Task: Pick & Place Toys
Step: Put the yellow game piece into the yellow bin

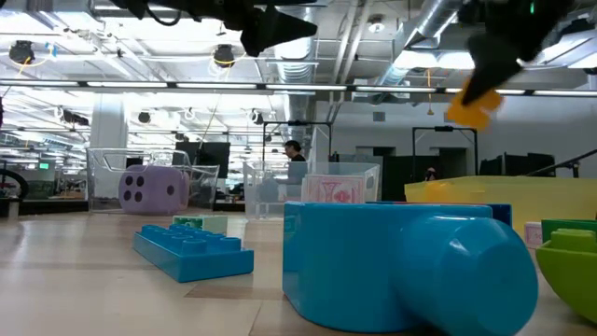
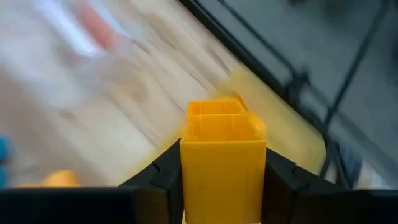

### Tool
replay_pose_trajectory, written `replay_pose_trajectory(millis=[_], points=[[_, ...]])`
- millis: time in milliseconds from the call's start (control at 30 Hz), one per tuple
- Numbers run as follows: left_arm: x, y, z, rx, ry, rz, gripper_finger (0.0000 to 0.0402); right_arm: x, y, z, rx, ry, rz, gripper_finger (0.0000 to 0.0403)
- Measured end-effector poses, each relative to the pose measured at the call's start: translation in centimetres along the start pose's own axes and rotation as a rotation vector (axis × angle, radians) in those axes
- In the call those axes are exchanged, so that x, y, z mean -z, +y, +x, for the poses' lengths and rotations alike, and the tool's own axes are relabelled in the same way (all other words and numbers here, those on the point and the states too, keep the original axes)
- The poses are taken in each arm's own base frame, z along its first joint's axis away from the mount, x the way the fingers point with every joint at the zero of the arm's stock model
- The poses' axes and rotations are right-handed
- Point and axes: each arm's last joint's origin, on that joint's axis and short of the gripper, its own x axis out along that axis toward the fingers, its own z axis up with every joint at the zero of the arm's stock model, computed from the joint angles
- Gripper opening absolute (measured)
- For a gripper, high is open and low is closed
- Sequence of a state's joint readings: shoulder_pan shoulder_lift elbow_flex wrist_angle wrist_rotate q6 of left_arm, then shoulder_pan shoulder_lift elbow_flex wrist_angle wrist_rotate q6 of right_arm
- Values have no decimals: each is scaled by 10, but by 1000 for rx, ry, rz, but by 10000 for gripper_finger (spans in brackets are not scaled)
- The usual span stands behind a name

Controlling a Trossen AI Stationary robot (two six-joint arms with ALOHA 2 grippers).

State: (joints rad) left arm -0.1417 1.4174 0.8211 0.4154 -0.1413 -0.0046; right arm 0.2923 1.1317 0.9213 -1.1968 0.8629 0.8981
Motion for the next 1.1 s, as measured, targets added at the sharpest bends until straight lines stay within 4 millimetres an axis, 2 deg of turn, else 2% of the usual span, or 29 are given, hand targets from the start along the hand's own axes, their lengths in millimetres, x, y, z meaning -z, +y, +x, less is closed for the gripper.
replay_pose_trajectory(millis=[133,300,533,867,1100], points=[[-1,1,0,-4,-12,-10,290,14,-27,25,49,80,198,150],[-2,1,0,-3,-20,-14,290,18,-40,47,-1,87,342,158],[-2,1,0,-3,-20,-14,290,26,-52,69,72,136,389,137],[-2,1,0,-3,-19,-14,289,38,-57,99,96,186,430,163],[-2,1,0,-2,-19,-14,288,40,-61,122,144,256,434,142]])
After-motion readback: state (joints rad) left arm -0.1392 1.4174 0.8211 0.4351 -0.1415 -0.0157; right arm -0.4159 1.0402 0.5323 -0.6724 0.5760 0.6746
